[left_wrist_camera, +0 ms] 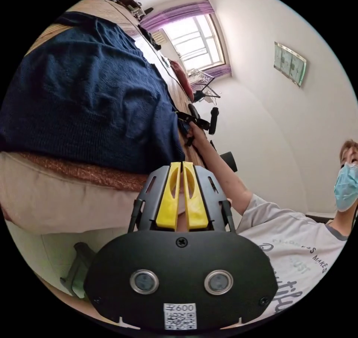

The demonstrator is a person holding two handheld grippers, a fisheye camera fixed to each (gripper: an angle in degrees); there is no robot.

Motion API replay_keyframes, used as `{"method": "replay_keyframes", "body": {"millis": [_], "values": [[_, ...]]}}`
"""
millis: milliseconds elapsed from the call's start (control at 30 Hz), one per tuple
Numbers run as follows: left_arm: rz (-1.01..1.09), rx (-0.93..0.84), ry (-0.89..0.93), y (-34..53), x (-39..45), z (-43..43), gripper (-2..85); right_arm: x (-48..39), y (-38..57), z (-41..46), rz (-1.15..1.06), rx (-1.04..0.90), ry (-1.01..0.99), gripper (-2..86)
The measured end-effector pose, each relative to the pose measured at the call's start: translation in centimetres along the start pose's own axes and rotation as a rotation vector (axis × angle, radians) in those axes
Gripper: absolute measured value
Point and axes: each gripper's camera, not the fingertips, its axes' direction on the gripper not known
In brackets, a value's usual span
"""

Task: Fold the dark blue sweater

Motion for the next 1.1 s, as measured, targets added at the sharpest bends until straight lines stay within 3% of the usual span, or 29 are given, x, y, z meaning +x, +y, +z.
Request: {"method": "replay_keyframes", "body": {"millis": [133,233,333,533,667,767,967,1100], "values": [[0.116,-0.094,-0.057,2.3,1.2,1.9,3.0,-1.6,1.7,-1.0,0.042,0.039,-0.005,-0.8],[0.224,-0.123,-0.076,3.8,2.8,1.4,4.8,-4.5,4.7,-4.7,-0.059,0.180,-0.043,-0.6],[0.402,-0.154,-0.304,5.5,4.7,-1.8,6.8,-8.7,9.6,-9.8,-0.174,0.242,-0.100,0.5],[0.689,-0.248,-0.781,5.6,5.1,-7.2,8.6,-20.0,22.4,-14.8,-0.368,0.112,-0.268,8.8],[0.701,-0.393,-0.772,4.9,3.1,-8.0,9.6,-27.7,28.1,-13.9,-0.424,0.043,-0.190,10.7],[0.704,-0.446,-0.772,5.4,1.9,-7.9,9.3,-30.8,29.8,-14.2,-0.399,0.098,-0.076,10.9],[0.816,-0.379,-0.812,8.5,1.1,-7.8,3.8,-31.4,31.0,-15.3,-0.147,0.112,-0.050,1.8],[0.786,-0.321,-0.792,9.6,0.9,-9.1,2.0,-32.9,31.8,-17.1,-0.197,0.112,-0.007,-0.5]]}}
